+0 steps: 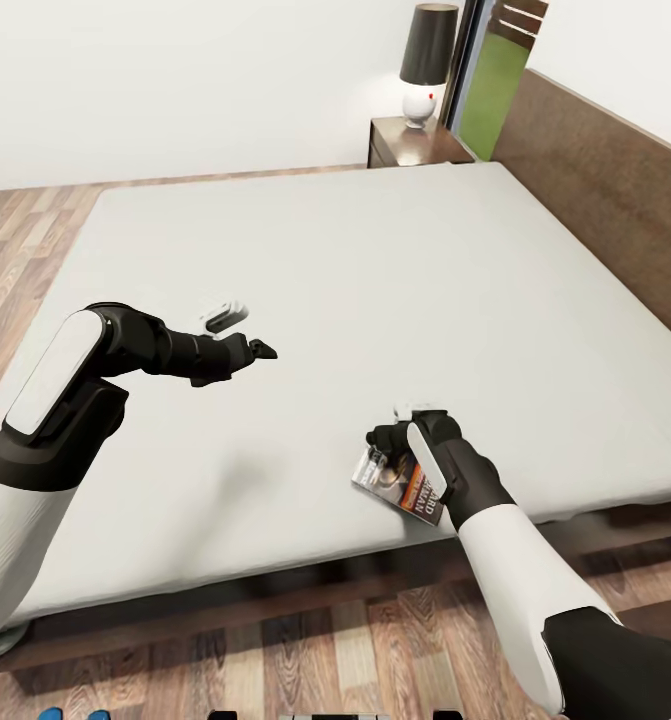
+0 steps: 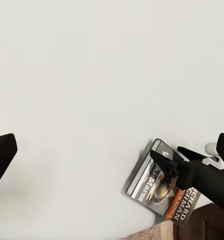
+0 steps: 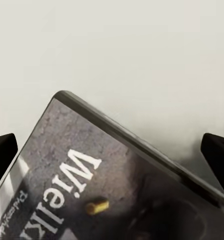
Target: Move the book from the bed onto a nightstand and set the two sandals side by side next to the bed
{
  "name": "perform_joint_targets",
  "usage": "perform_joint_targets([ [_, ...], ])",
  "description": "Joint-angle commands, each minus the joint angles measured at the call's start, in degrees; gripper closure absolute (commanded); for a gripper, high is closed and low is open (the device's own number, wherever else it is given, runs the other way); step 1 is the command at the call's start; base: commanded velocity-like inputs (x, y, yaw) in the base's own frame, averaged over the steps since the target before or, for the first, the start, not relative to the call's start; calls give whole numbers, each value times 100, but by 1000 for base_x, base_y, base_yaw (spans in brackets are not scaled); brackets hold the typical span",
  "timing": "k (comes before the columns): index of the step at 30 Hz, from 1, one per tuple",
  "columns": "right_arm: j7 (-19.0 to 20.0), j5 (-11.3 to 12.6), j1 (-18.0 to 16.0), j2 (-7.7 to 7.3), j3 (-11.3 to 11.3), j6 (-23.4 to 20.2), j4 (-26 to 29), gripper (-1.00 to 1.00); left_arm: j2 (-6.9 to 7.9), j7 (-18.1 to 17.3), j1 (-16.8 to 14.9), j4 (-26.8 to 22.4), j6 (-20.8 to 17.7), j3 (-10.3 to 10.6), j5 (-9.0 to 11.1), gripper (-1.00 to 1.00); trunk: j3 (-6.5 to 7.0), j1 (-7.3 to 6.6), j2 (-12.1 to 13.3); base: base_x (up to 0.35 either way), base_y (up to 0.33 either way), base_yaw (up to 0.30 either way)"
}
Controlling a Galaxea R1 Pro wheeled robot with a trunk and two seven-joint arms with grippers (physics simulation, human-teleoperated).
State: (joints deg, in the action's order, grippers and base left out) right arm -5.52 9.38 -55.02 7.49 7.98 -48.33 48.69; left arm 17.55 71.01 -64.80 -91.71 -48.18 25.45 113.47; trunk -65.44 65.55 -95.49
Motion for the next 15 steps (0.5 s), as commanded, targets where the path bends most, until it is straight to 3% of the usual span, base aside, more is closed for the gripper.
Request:
perform_joint_targets([
  [1,-81,47,0,-3,10,-37,-17,-100,3,55,-7,-5,-24,3,43,-100,-5,-1,-2,-186,-48,0],
  [6,-80,45,0,-3,10,-37,-17,-100,3,52,-7,-5,-24,-1,48,-100,-5,-1,-2,-190,-52,0],
  [15,-80,41,0,-2,10,-37,-17,-100,4,47,-7,-5,-24,-10,50,-100,-5,-1,-2,-62,-17,0],
])
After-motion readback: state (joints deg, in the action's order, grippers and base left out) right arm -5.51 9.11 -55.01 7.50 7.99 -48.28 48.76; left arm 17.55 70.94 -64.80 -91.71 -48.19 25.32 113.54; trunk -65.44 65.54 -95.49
